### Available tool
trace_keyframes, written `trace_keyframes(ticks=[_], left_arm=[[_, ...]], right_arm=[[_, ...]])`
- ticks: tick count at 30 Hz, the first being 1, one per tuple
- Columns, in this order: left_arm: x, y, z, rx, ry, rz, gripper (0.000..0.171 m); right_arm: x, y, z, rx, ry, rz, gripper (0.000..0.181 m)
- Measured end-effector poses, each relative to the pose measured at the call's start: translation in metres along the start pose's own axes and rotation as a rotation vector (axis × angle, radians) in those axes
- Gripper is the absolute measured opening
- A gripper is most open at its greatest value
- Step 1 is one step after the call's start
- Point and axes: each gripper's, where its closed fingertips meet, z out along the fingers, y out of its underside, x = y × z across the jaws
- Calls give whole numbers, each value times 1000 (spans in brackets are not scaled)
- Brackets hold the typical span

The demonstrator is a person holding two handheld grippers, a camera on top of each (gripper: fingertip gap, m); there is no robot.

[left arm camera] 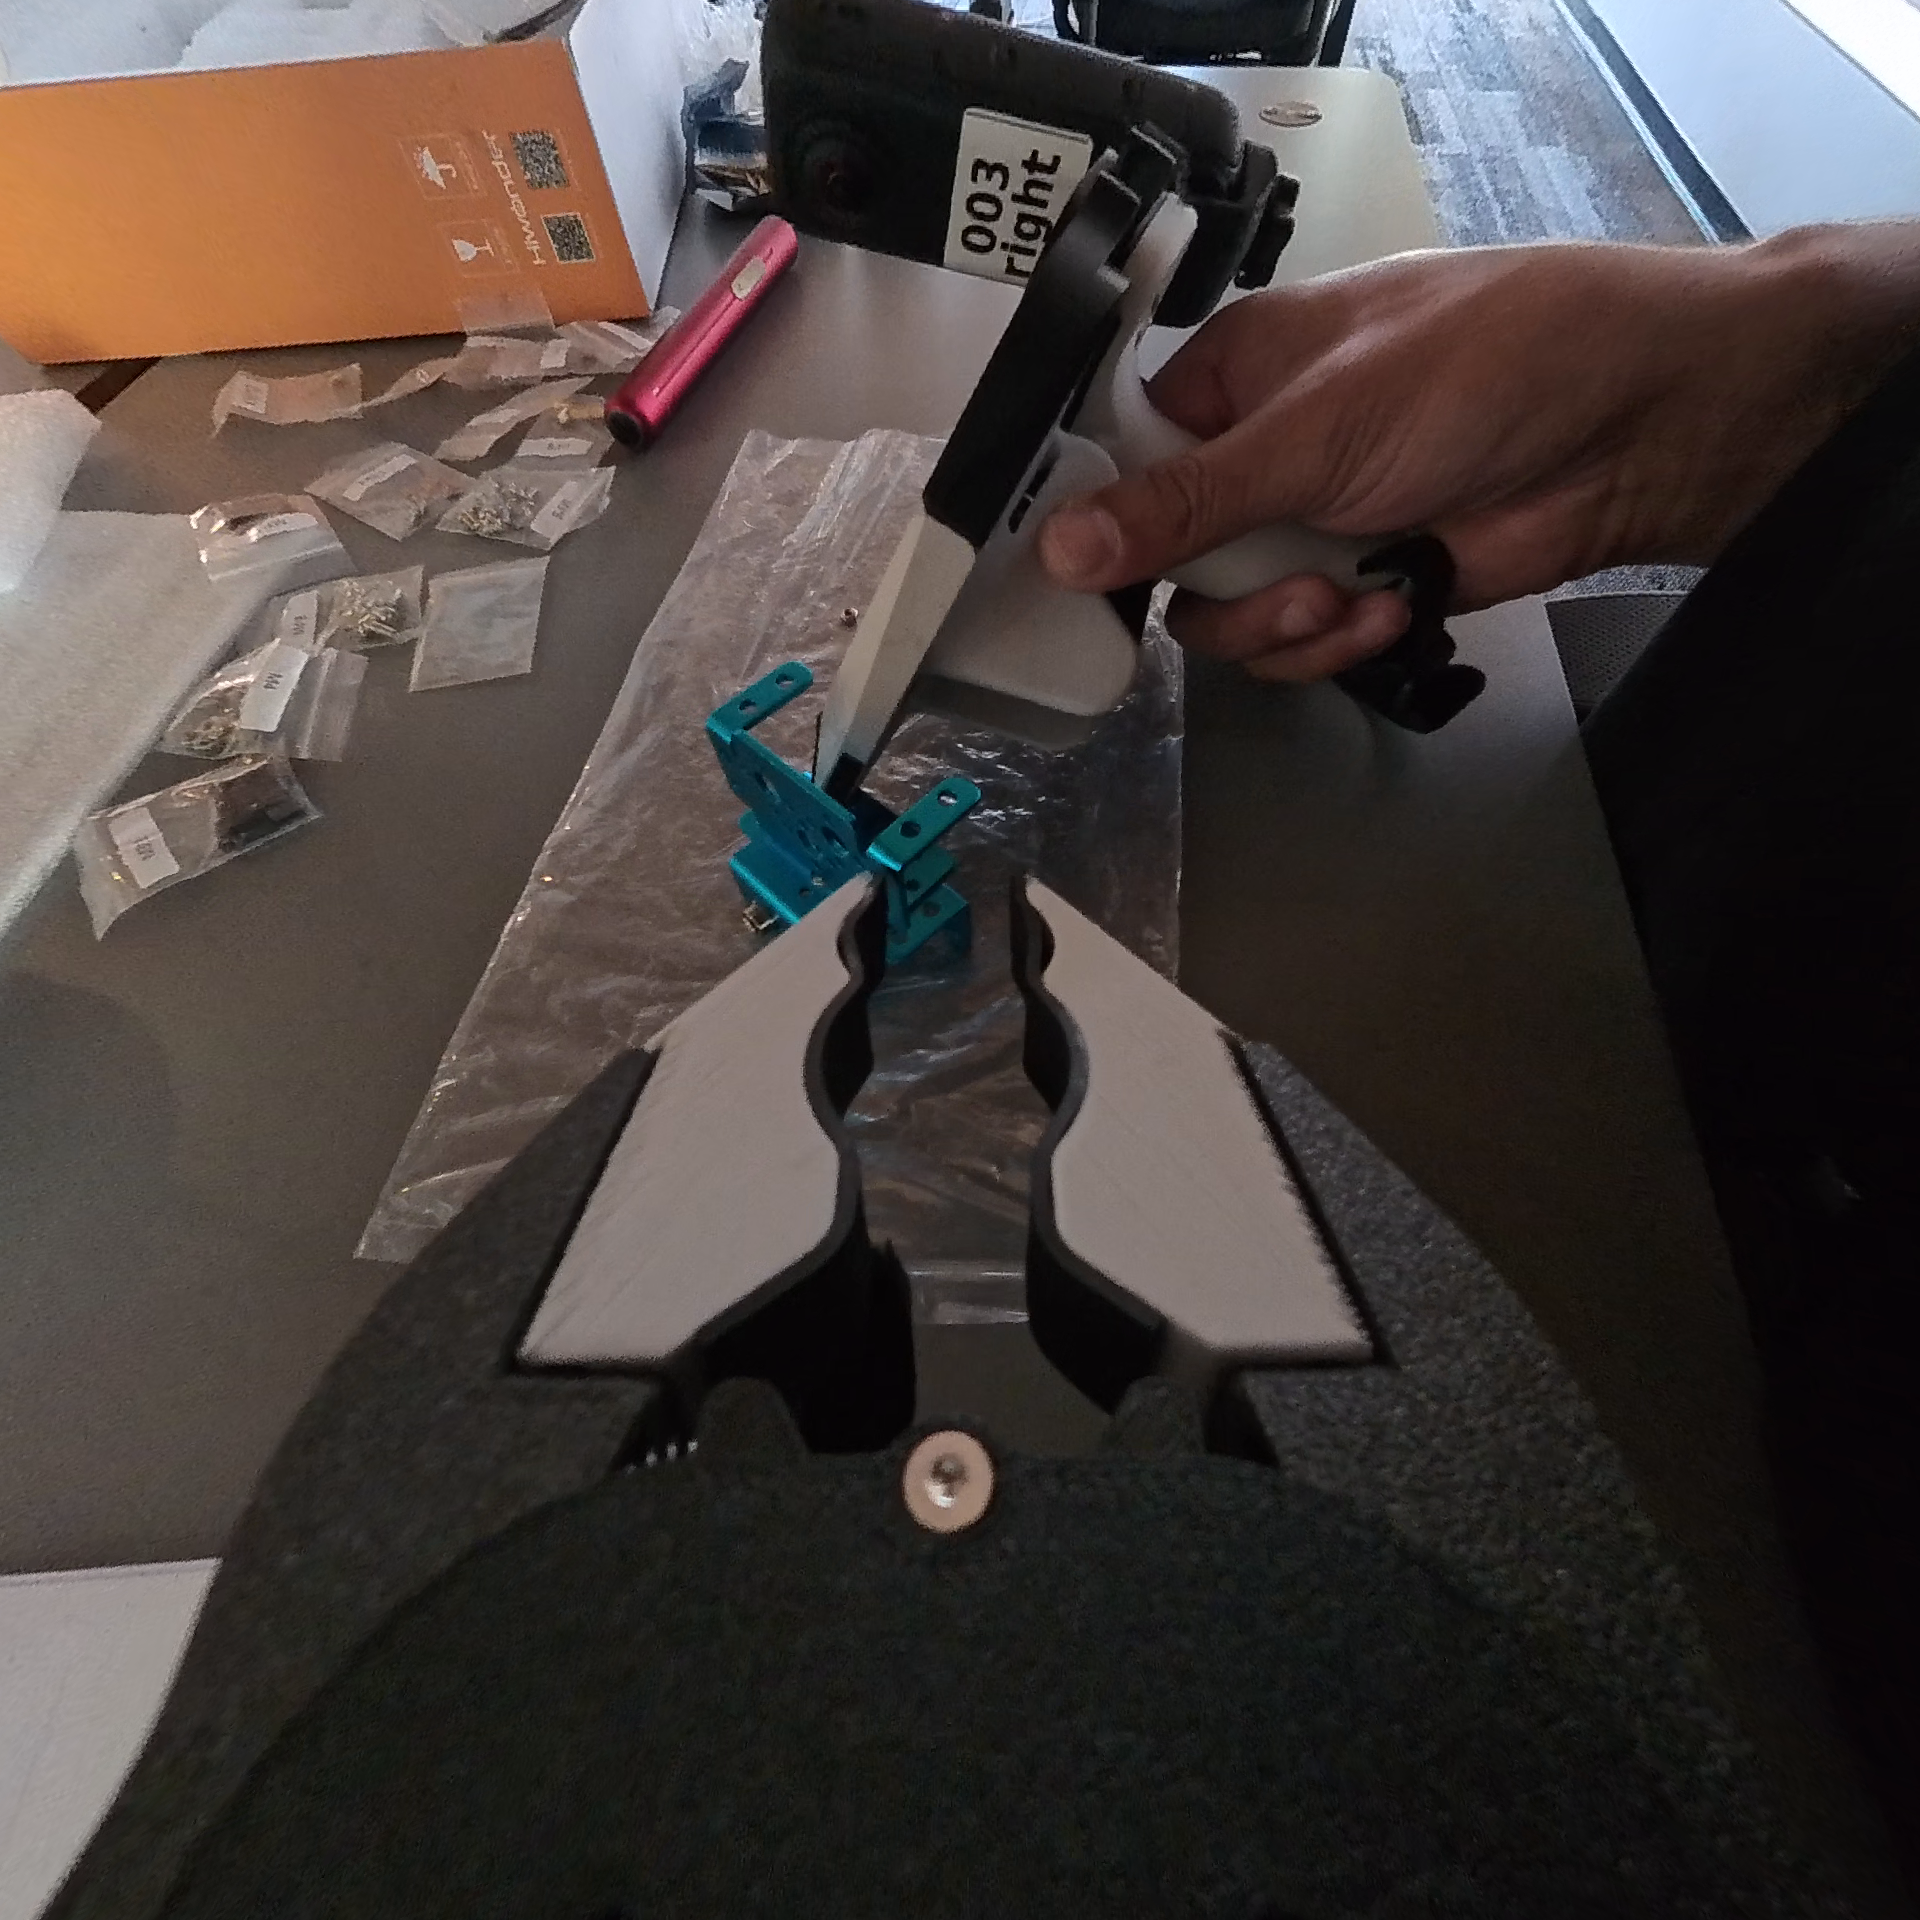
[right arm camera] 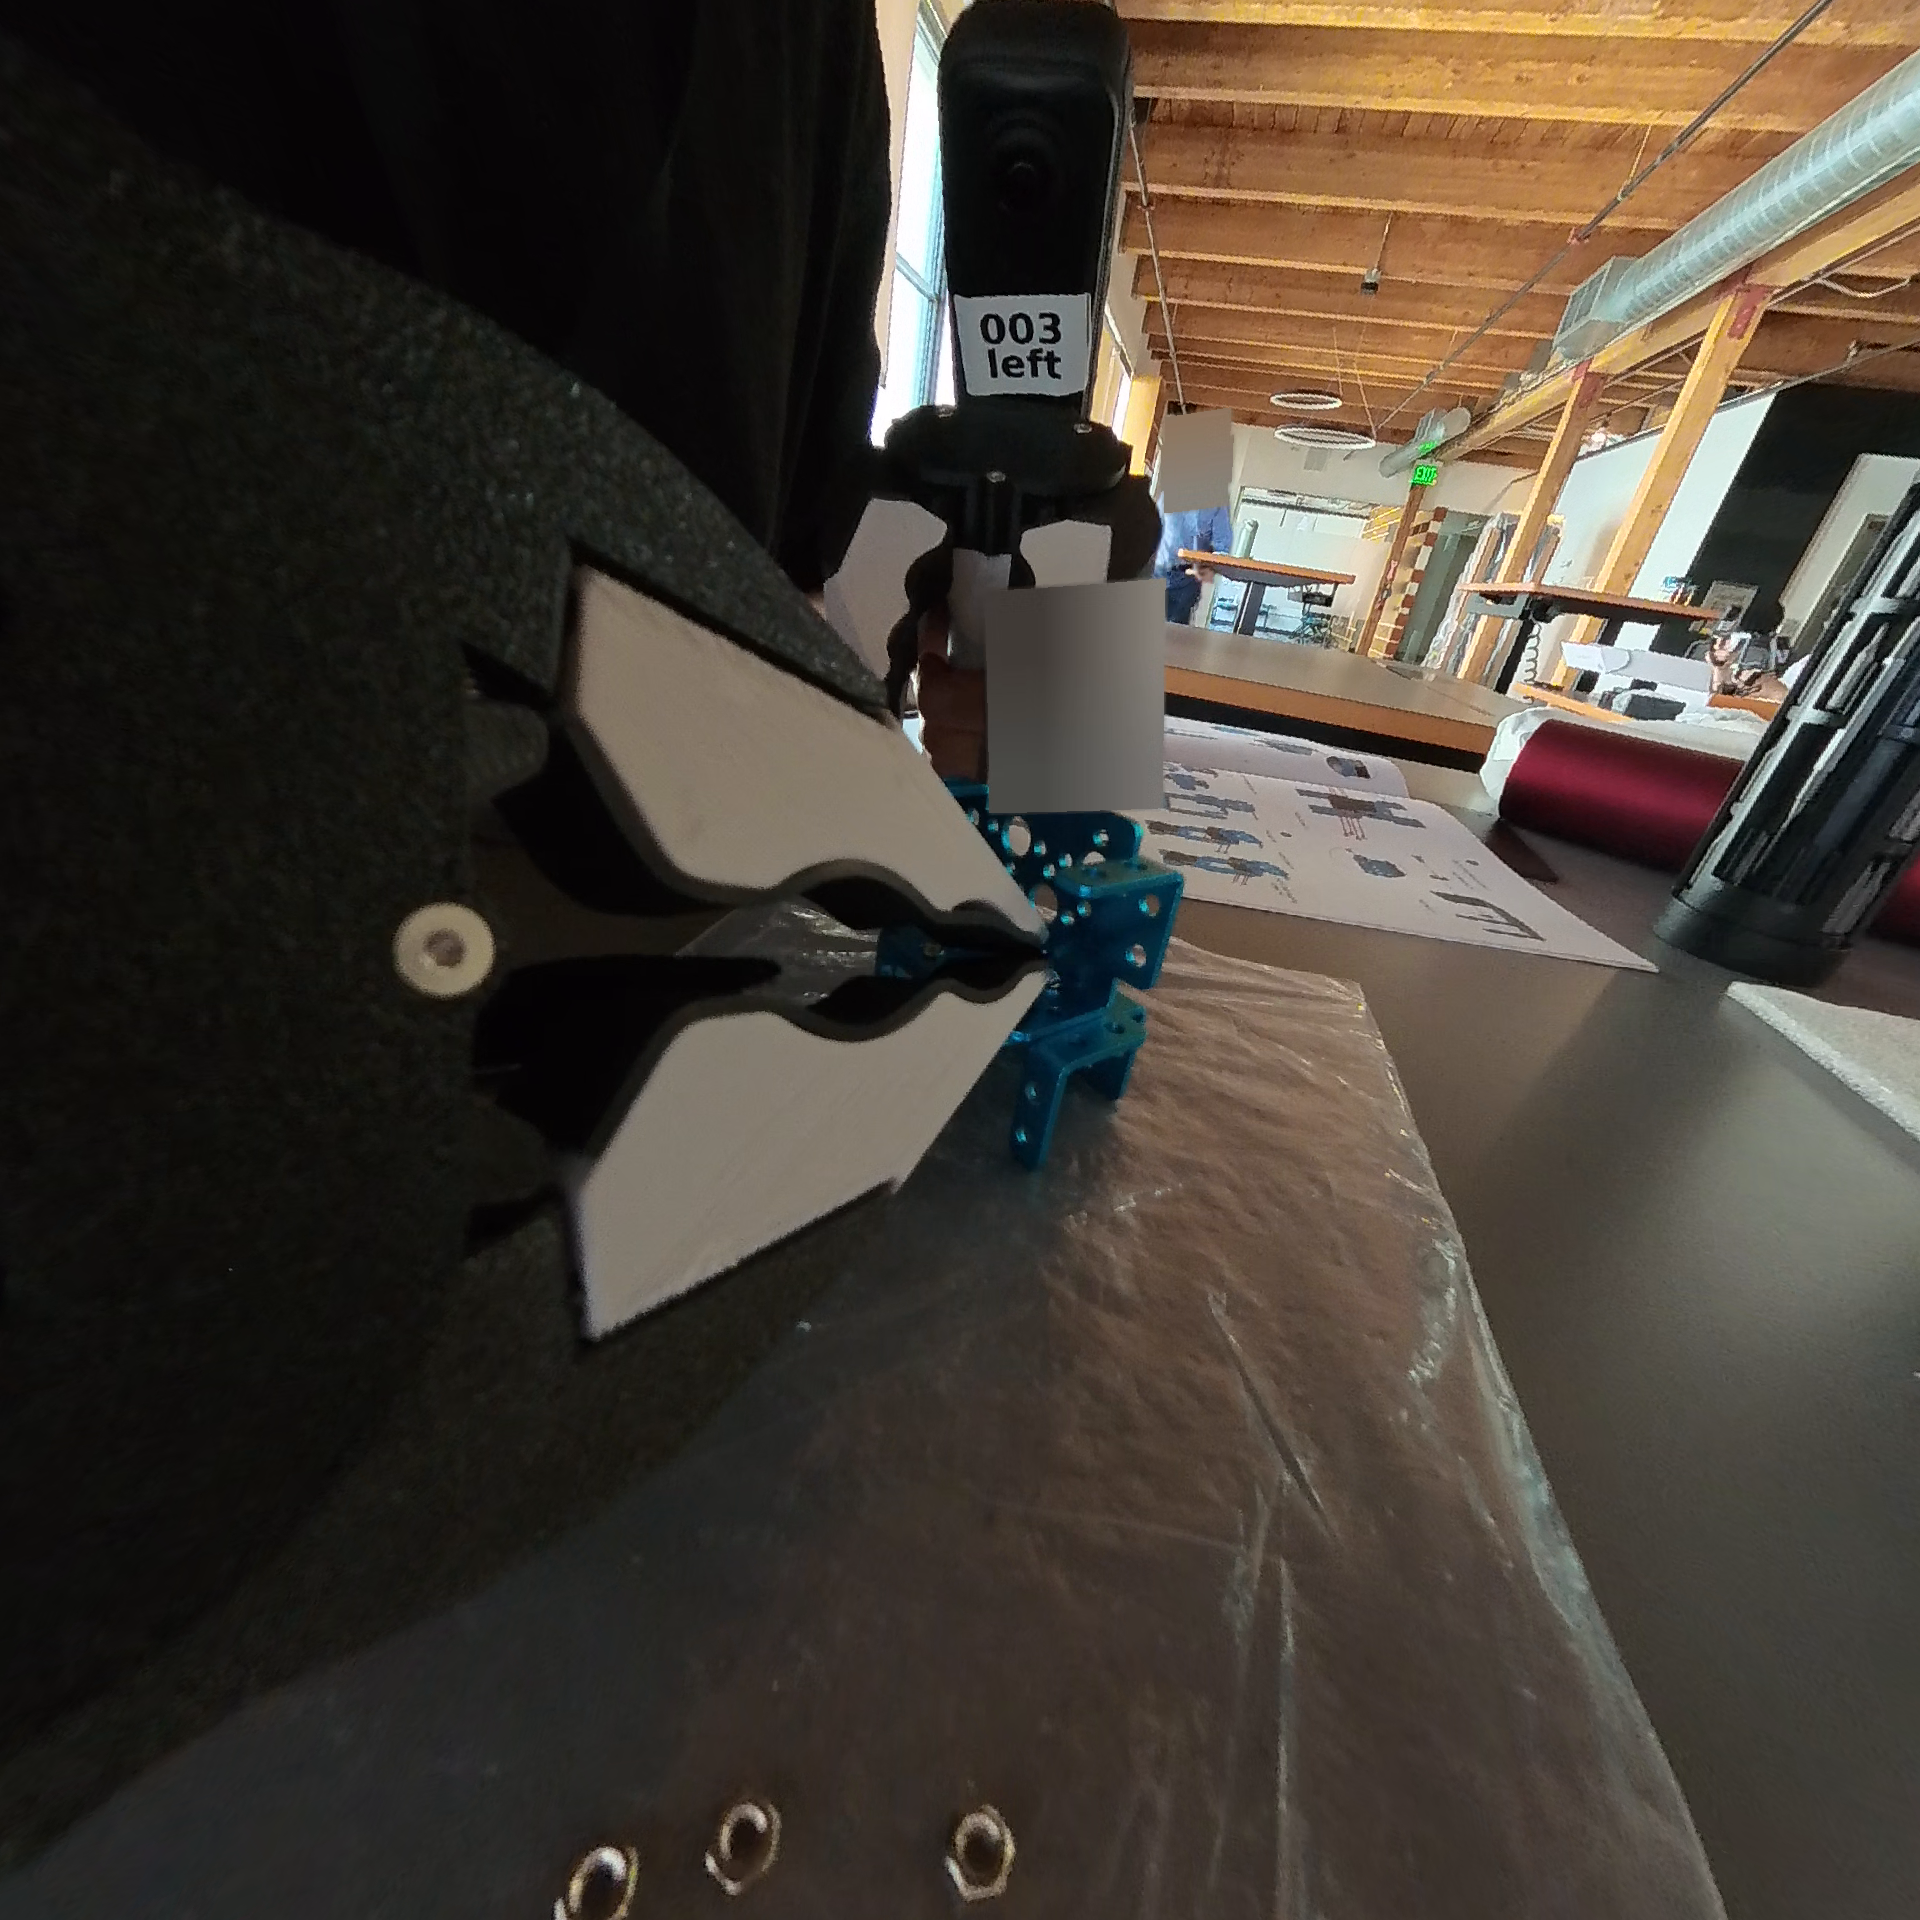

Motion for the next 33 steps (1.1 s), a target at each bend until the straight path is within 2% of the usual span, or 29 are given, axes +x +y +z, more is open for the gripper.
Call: trace_keyframes(ticks=[7,9,13,16,20,21,23,25,26,27,29,33], left_arm=[[-3,2,1,-11,-17,4,23],[-3,2,1,-10,-18,6,23],[-5,2,0,-9,-22,5,23],[-6,4,0,-12,-23,4,23],[-6,7,1,-24,-29,13,23],[-7,8,1,-27,-32,13,23],[-9,8,1,-27,-36,10,23],[-10,7,1,-26,-40,6,23],[-11,7,1,-25,-43,5,23],[-12,6,1,-24,-48,7,23],[-13,6,2,-25,-57,13,23],[-13,5,5,-30,-60,25,23]], right_arm=[[-2,0,0,-1,-4,-23,0],[-11,0,-1,5,-42,-66,0],[-18,2,-12,25,-22,-217,1],[-36,1,-25,44,-56,-436,18],[-62,16,-47,-26,-134,-882,68],[-59,22,-50,-65,-120,-982,75],[-45,24,-51,-107,-25,-1108,77],[-35,25,-44,-109,43,-1188,85],[-31,24,-40,-108,86,-1211,81],[-30,28,-35,-127,96,-1233,76],[-30,33,-25,-165,96,-1225,76],[-29,38,-11,-208,76,-1186,86]])
